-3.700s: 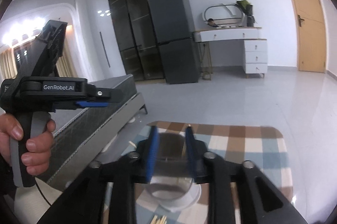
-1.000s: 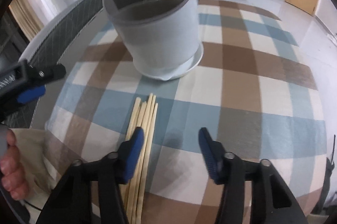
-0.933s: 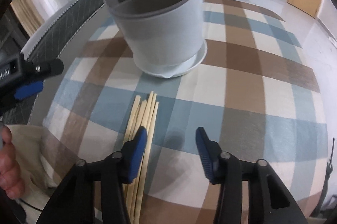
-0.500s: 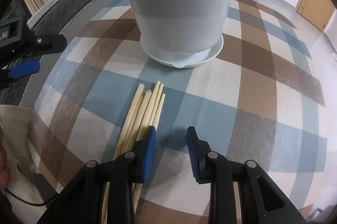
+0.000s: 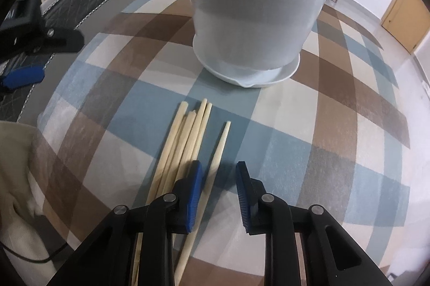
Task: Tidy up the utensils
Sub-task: 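Close the right tool on another chopstick while the left tool grasps one too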
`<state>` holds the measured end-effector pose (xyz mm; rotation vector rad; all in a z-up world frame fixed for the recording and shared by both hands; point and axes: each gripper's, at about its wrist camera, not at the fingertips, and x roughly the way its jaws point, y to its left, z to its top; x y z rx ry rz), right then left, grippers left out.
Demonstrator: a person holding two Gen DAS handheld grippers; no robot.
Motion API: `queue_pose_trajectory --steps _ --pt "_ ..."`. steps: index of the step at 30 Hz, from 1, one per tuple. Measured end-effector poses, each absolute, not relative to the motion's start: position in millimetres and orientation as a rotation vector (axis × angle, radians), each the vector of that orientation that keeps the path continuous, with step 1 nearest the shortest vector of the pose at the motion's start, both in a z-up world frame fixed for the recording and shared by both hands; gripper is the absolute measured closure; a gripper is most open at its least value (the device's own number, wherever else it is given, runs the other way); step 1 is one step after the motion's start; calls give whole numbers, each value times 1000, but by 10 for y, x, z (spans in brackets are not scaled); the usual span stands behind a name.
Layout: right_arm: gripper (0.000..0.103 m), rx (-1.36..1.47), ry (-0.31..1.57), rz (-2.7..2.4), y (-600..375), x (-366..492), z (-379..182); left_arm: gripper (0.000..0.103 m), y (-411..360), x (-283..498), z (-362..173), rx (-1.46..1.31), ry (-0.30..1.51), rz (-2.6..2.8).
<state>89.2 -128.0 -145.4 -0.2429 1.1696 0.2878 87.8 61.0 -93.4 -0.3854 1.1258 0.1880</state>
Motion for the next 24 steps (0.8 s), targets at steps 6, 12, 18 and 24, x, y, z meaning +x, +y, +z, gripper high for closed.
queue_pose_trajectory --steps 6,12,18,24 --pt "98 -235 1117 284 -1232 986 -1471 21 672 882 -962 -373 1136 213" --pt "98 -121 1108 302 -1393 1012 -1465 21 693 879 -1020 -388 1151 192" --pt "98 119 1064 283 -1851 1086 -1259 21 402 894 -1123 -309 1194 76" --pt "98 266 1020 295 -2184 1011 -1074 21 69 830 -1324 -228 1264 -31"
